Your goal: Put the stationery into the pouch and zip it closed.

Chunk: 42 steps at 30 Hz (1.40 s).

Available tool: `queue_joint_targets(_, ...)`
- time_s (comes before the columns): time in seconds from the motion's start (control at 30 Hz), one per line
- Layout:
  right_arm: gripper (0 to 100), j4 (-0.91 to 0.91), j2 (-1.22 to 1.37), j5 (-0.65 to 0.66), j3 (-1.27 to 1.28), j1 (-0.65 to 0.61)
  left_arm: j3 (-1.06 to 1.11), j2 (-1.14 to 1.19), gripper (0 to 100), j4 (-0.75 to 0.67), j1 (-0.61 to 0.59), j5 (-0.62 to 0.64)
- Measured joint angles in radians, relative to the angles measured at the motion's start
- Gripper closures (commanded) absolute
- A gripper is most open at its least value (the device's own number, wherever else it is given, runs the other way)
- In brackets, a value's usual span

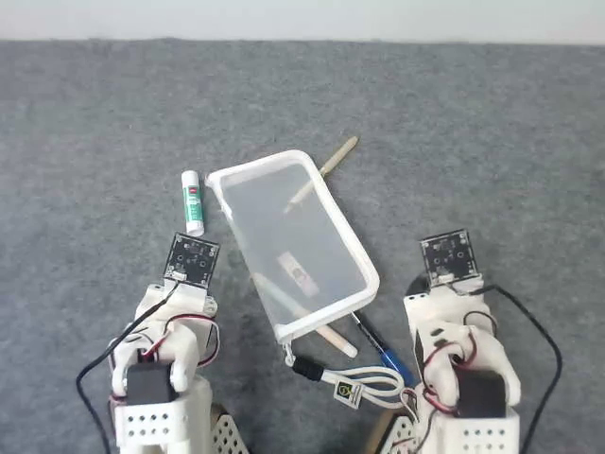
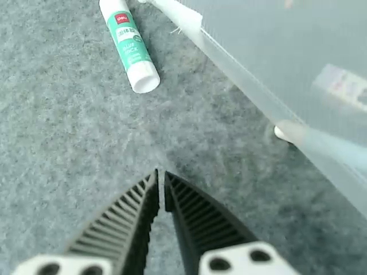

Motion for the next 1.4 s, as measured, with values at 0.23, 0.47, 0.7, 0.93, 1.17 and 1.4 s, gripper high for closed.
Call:
queue_joint_targets(0.23, 99.3, 0.097, -0.009, 0.114, -0.166, -0.068, 0.0, 0.0, 99, 0.0, 0.0, -0.006)
queue_joint_targets(0.47, 99.2, 0.124, -0.014, 0.118, -0.206, -0.207, 0.0, 0.0, 99, 0.0, 0.0, -0.006)
queue_joint_targets(0.7, 99.2, 0.124, 0.086, 0.118, -0.25, -0.33, 0.0, 0.0, 99, 0.0, 0.0, -0.006)
queue_joint_targets(0.93, 99.1, 0.124, 0.407, 0.118, -0.44, -0.427, 0.0, 0.0, 99, 0.0, 0.0, -0.006)
queue_joint_targets(1.17, 85.3, 0.124, 0.664, 0.009, -0.565, -0.569, 0.0, 0.0, 99, 0.0, -0.029, -0.012)
queue_joint_targets(1.4, 85.3, 0.124, 0.792, -0.104, -0.585, -0.69, 0.0, 0.0, 99, -0.026, -0.106, -0.012)
